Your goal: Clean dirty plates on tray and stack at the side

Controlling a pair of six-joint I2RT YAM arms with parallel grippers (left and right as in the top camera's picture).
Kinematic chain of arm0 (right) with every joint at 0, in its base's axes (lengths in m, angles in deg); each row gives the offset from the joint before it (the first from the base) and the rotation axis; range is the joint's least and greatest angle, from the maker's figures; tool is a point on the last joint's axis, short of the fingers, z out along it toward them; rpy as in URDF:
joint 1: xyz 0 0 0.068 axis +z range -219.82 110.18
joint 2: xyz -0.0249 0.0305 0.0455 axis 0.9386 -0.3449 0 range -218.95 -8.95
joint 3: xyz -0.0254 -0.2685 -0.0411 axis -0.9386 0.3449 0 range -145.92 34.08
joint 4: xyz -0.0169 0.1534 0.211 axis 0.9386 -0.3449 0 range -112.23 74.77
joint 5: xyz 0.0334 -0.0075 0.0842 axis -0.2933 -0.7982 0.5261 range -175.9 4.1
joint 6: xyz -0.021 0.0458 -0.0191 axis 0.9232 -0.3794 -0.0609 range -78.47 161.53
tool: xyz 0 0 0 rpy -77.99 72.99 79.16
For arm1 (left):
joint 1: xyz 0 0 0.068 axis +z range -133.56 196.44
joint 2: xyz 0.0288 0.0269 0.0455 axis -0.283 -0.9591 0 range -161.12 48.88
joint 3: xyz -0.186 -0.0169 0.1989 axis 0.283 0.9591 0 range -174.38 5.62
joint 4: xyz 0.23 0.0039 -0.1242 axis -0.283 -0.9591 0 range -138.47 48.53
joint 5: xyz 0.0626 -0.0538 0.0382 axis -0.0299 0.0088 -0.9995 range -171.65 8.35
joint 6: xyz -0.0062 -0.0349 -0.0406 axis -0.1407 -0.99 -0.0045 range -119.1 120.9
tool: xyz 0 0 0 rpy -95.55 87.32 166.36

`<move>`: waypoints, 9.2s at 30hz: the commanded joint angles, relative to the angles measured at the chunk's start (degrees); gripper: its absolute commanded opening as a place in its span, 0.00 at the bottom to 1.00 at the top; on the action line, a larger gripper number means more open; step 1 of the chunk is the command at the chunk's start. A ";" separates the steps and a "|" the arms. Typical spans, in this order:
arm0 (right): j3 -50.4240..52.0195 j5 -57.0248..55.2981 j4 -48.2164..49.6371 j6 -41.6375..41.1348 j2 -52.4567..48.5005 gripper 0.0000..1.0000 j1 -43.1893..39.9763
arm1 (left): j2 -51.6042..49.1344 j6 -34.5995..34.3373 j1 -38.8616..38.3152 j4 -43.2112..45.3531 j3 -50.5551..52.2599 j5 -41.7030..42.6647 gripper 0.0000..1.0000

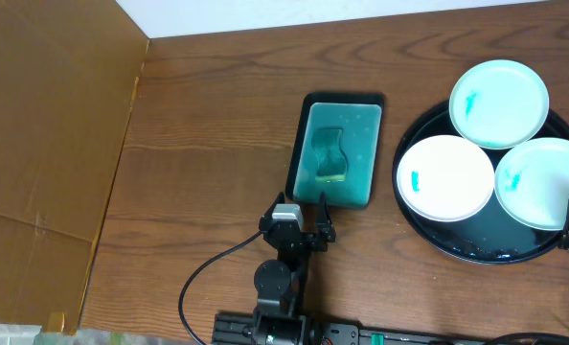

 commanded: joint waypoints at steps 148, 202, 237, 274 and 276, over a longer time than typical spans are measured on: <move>0.09 0.07 -0.22 0.57 0.02 0.99 0.42 | -114.81 -5.38 -3.72 -29.83 -73.40 -2.23 0.91; 0.09 0.07 -0.22 0.57 -0.02 0.99 0.42 | -82.14 -15.61 -3.96 -40.26 -73.77 -1.57 0.07; 0.09 0.07 -0.22 0.57 -0.02 0.99 0.42 | -89.70 -43.47 -22.38 -30.32 -66.95 8.72 0.07; 0.09 0.07 -0.22 0.57 -0.02 0.99 0.42 | -78.01 -30.56 -18.25 -21.55 -67.01 1.09 0.71; 0.09 0.07 -0.22 0.57 -0.02 0.99 0.42 | -75.36 -30.42 -14.73 -23.82 -67.01 -1.11 0.77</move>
